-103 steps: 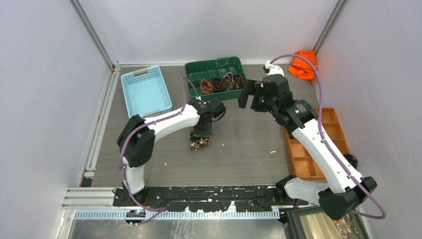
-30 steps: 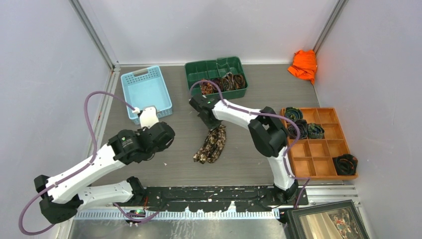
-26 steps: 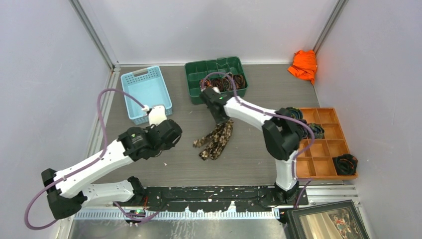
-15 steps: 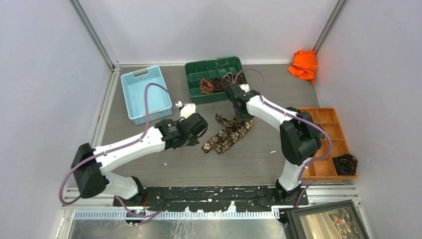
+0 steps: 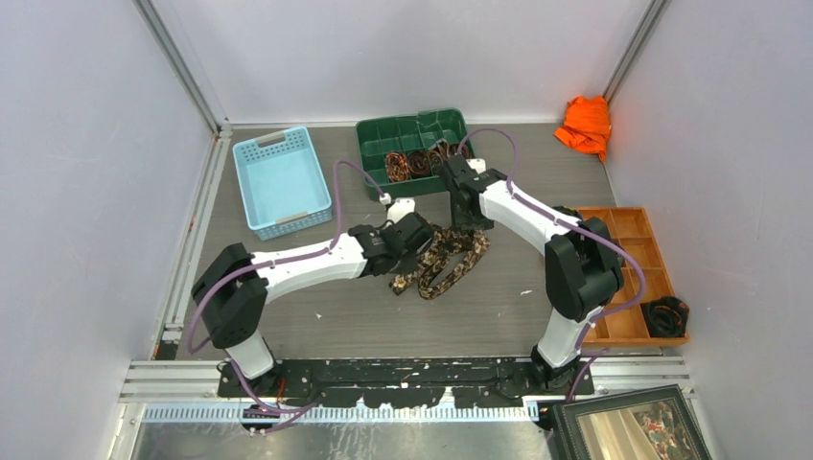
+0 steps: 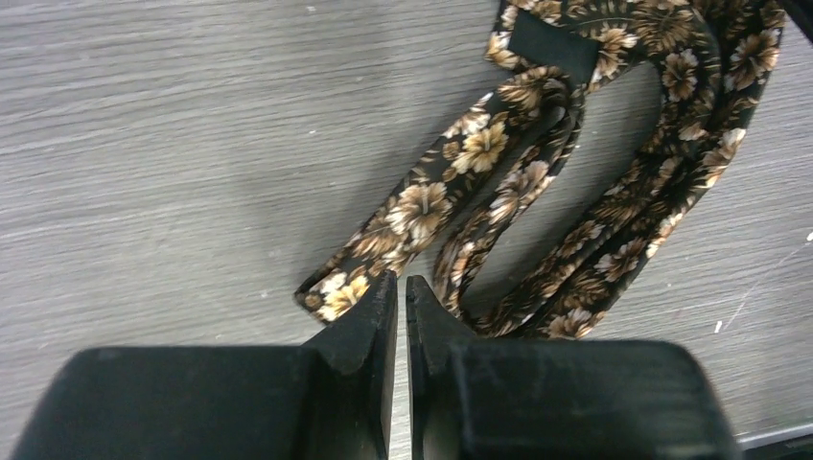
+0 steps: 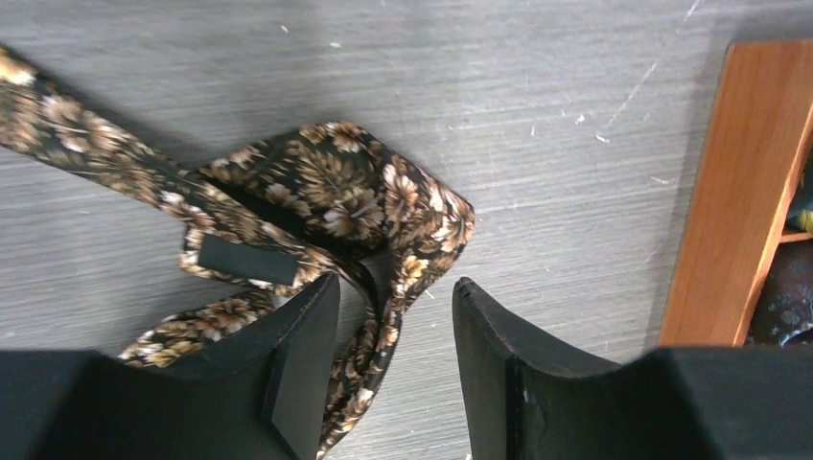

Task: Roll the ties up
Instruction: Flatten out the tie at the center of the board.

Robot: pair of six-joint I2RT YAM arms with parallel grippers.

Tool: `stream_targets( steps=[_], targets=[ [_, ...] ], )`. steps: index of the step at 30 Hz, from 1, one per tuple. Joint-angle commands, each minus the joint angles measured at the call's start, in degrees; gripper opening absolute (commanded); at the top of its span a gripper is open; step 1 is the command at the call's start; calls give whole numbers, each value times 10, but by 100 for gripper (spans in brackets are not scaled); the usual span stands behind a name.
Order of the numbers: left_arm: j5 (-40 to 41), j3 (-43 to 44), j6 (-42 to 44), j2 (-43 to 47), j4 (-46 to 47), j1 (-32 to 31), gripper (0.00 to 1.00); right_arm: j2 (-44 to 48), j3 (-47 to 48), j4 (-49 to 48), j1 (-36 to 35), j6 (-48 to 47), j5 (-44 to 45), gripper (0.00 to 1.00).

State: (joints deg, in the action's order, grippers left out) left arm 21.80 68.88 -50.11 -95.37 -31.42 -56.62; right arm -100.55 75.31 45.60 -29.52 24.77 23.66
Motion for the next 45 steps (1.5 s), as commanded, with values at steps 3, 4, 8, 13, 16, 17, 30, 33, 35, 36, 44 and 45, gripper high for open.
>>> stream_targets(
  steps=[3, 4, 8, 13, 16, 17, 30, 33, 35, 36, 44, 45],
  targets=[
    [-61, 27, 3, -34, 93, -2, 15, 26, 39, -18, -3, -11, -23, 53],
    [-67, 31, 1, -40, 91, -2, 17, 27, 38, -18, -3, -12, -25, 53],
    [-96, 29, -10, -58, 94, -2, 22, 30, 33, -22, -3, -13, -30, 53],
    [-132, 22, -14, -82, 118, -4, 29, 30, 28, -27, -1, -14, -31, 53],
    [-149, 29, -20, -113, 109, -6, 24, 28, 30, -28, 4, -14, -30, 53],
    [-149, 33, -21, -125, 98, -7, 17, 27, 32, -28, 6, -14, -36, 53],
    [-22, -82, -107, -36, -74, -10, 0, -38, 70, -55, 1, -61, -125, 57],
    [15, -109, -136, 10, -124, -10, 0, -53, 70, -50, -1, -63, -123, 58],
    [40, -122, -145, 38, -153, -10, 0, -57, 65, -49, -1, -61, -126, 58],
    [50, -125, -149, 49, -166, -10, 0, -57, 63, -46, -2, -58, -131, 58],
    [72, -120, -151, 56, -190, -10, 0, -22, 20, -16, -36, -22, -154, 58],
    [70, -121, -153, 53, -188, -10, 0, -16, 14, -12, -38, -14, -164, 58]
  ],
)
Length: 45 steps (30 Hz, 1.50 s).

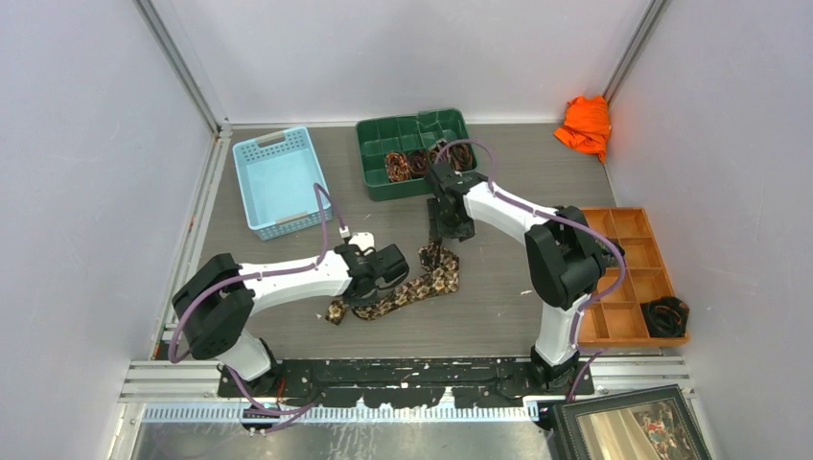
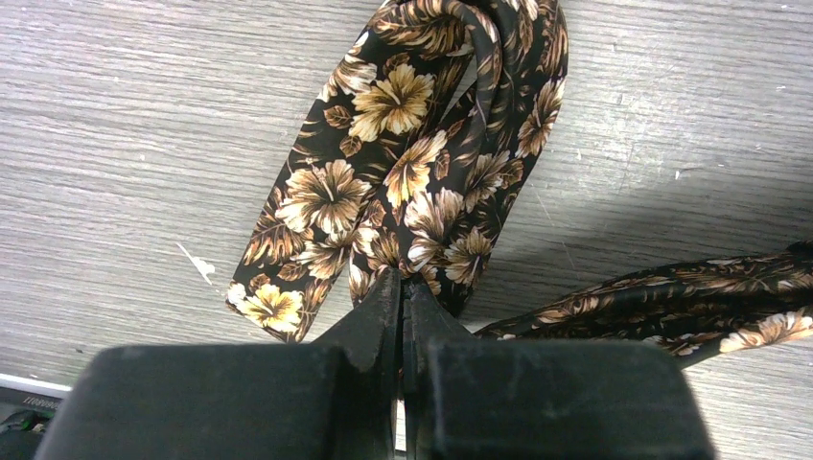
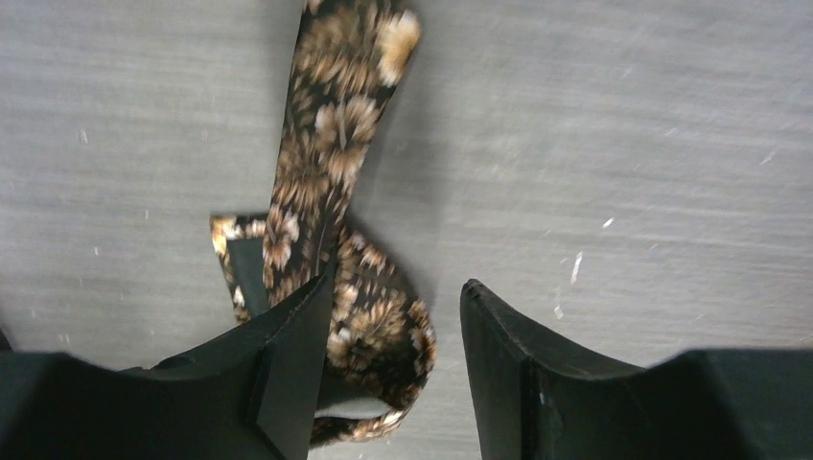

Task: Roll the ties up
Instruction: Flatten out the tie at the center of the board.

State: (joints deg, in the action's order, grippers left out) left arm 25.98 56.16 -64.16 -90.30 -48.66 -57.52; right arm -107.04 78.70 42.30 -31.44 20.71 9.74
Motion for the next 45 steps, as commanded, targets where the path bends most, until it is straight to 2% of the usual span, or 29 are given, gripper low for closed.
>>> stream_targets(
  steps=[1, 9, 11, 12, 16, 17, 19, 29, 33, 39, 45],
  targets=[
    [25, 6, -12, -1, -11, -1, 0, 53, -27, 23, -21, 33, -36, 58],
    [20, -8, -8, 16, 8, -1, 0, 66, -113, 10, -32, 62, -61, 58],
    [19, -10, -6, 21, 8, -1, 0, 67, -132, -3, -34, 72, -72, 53],
    [19, -12, -6, 23, 8, -1, 0, 67, -142, -11, -35, 77, -81, 49],
    [16, -25, -9, 28, 19, -1, 0, 61, -155, -30, -36, 87, -110, 4],
    [16, -28, -10, 28, 20, -1, 0, 61, -154, -34, -37, 88, -108, 2],
    [13, -33, -13, 29, 25, -1, 0, 65, -150, -39, -36, 88, -90, 1],
    [44, -43, -40, 13, 61, 11, 0, 84, -89, -74, -26, 110, 121, 1],
    [79, -21, -48, 2, 53, 15, 0, 96, -107, -143, -2, 137, 139, 1],
    [112, 11, -45, -19, 65, 45, 0, 119, -134, -241, 29, 162, 122, 1],
    [169, 46, -12, -32, 90, 62, 0, 148, -205, -327, 50, 213, 138, 1]
  ],
)
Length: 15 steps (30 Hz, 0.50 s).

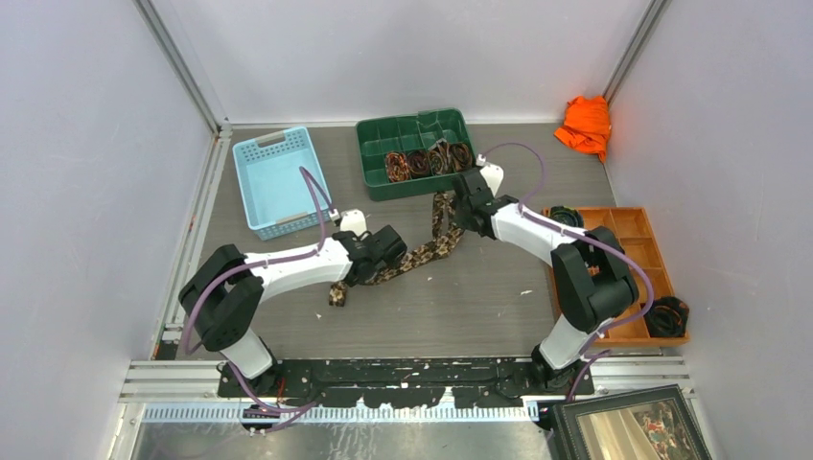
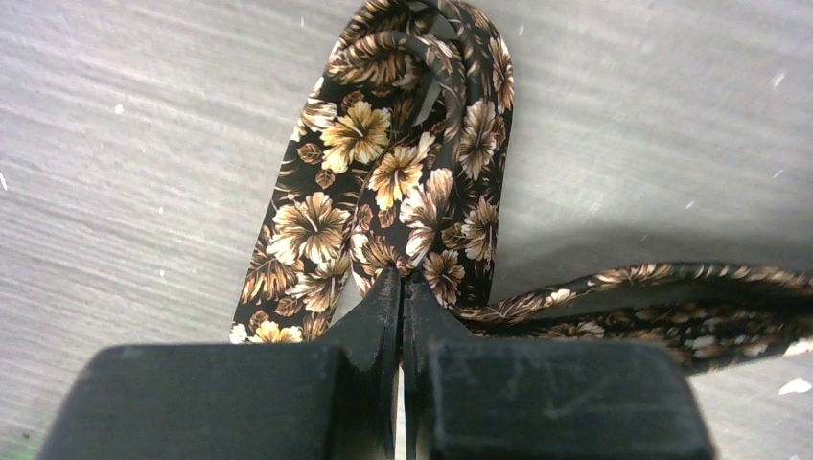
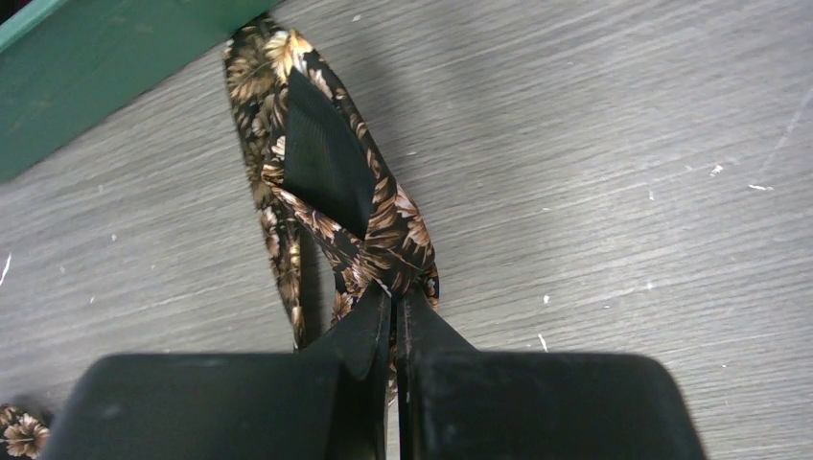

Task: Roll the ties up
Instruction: Flatten out the tie at the center of the board.

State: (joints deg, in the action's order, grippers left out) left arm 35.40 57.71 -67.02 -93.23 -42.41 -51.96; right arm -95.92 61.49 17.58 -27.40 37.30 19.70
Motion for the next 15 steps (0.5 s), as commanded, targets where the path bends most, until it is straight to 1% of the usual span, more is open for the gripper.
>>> stream_targets(
  steps=[1, 4, 6, 8, 11, 12, 15],
  targets=[
    [82, 31, 23, -4, 37, 7, 0, 42, -52, -96, 12, 54, 47, 1],
    [99, 21, 31, -2, 62, 6, 0, 57, -118, -151, 31, 87, 53, 1],
    [101, 0, 36, 4, 93, 6, 0, 57, -147, -171, 44, 111, 58, 1],
    [91, -12, 38, 9, 106, 6, 0, 59, -163, -156, 59, 144, 57, 1],
    [75, -35, 22, 18, 107, -4, 0, 75, -188, -149, 65, 190, 67, 1],
    [74, -44, 14, 24, 107, -12, 0, 79, -197, -158, 68, 199, 59, 1],
    [73, -69, -4, 49, 107, -34, 0, 85, -232, -227, 74, 218, 26, 1]
  ],
)
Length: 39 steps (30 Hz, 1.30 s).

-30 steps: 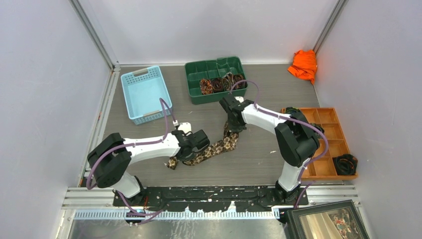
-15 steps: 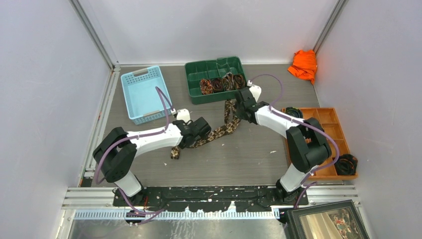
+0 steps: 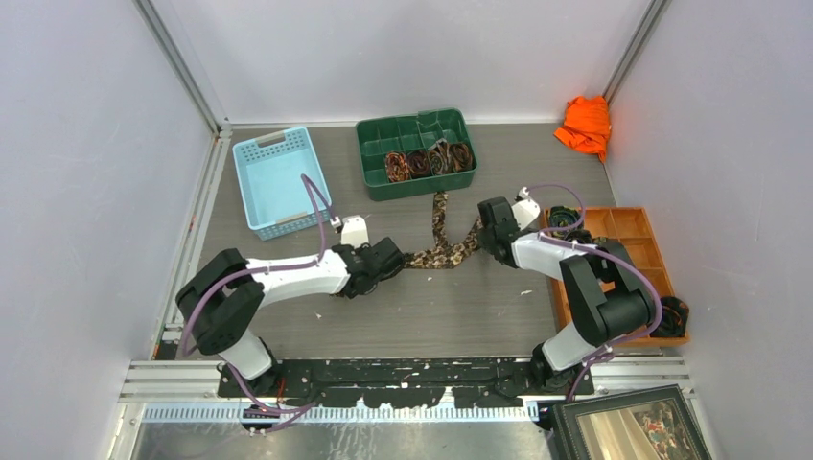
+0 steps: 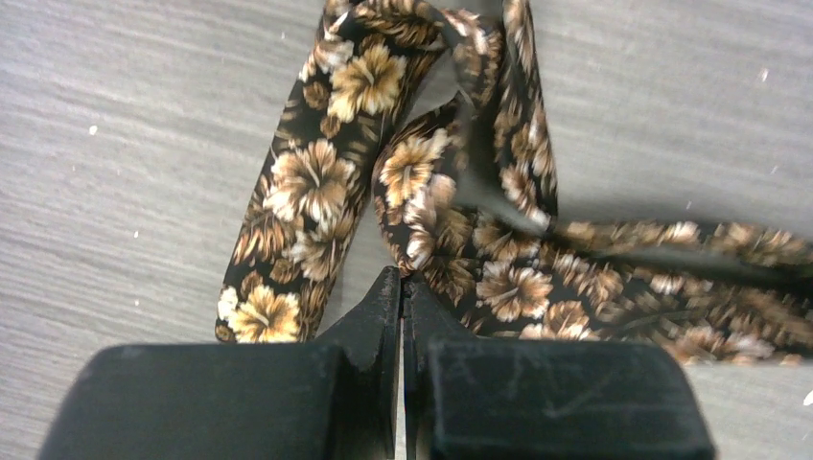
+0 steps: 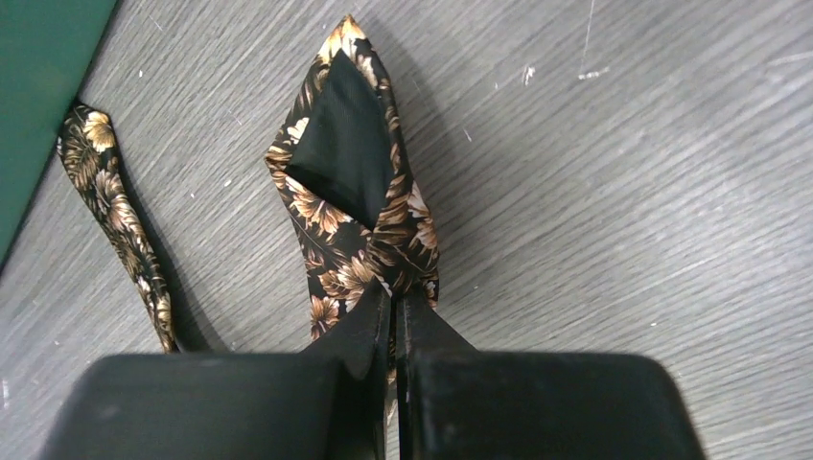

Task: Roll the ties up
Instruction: Flatten out the tie at the center of the board.

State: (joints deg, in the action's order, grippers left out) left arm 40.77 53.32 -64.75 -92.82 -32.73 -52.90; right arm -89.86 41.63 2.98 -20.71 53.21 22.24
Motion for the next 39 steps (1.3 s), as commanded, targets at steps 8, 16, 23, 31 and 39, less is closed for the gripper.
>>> stream_targets(
  steps=[8, 16, 23, 31, 39],
  targets=[
    [61, -65, -37, 135, -3, -38, 0, 38, -85, -301, 28, 50, -64, 1],
    [89, -73, -34, 186, -27, -38, 0, 74, -73, -333, 41, 26, -71, 1],
    [47, -147, -62, 203, 13, -38, 0, 88, -103, -266, 49, 39, -59, 1],
    [14, -144, -96, 133, 30, -82, 0, 117, -110, -127, 51, 67, -23, 8],
    [-25, -114, -134, 60, -15, -122, 0, 135, -43, 1, 51, 19, -10, 45]
  ],
)
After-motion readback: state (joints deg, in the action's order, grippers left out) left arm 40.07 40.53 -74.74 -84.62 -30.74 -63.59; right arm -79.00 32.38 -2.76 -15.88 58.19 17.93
